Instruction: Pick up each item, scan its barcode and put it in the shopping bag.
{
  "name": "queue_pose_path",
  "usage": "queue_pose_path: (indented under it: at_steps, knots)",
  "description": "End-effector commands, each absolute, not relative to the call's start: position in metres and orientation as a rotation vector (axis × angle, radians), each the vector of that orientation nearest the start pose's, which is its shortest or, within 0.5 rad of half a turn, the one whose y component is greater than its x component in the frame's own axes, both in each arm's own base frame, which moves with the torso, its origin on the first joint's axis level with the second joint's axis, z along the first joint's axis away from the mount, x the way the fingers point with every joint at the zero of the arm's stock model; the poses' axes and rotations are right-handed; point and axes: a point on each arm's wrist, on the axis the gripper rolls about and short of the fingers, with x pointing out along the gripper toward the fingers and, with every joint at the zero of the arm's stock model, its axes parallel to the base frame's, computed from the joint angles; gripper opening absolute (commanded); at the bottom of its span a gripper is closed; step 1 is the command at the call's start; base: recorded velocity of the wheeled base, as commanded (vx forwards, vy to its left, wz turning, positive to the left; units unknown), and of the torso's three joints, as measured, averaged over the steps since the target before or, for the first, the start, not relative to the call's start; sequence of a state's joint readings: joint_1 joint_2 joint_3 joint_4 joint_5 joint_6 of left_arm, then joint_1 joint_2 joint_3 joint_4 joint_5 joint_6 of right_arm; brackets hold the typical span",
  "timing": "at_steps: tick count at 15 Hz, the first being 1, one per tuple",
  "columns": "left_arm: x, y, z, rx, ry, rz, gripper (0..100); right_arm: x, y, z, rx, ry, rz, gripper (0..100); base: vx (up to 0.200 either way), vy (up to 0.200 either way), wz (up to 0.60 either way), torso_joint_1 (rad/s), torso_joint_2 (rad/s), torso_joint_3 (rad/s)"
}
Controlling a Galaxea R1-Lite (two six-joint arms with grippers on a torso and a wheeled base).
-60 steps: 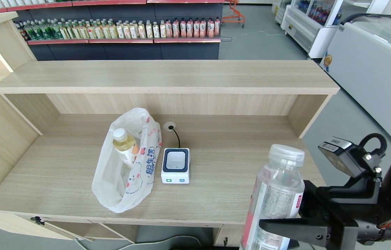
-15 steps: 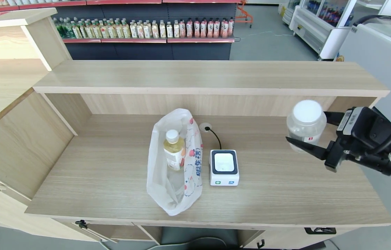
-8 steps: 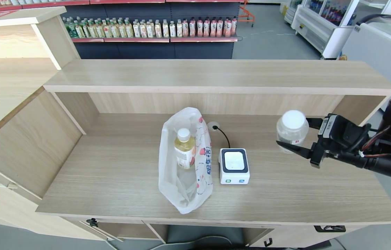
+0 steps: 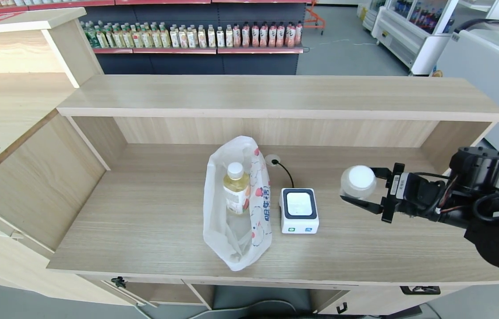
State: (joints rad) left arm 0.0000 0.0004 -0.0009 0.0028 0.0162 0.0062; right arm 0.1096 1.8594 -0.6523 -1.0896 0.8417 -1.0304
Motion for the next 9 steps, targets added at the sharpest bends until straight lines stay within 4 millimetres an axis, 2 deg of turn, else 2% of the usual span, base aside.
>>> queue_pose_path:
  at_steps: [1, 9]
  knots:
    - [-0.023, 0.0, 0.075, 0.006, 0.003, 0.017, 100, 0.321, 0.054, 0.123, -0.887, -0.361, 0.951, 0, 0.0, 0.0, 0.0, 0.0, 0.0, 0.0]
    - [-0.023, 0.0, 0.076, 0.006, 0.002, 0.017, 100, 0.344, 0.077, 0.119, -0.883, -0.464, 1.028, 0, 0.0, 0.0, 0.0, 0.0, 0.0, 0.0]
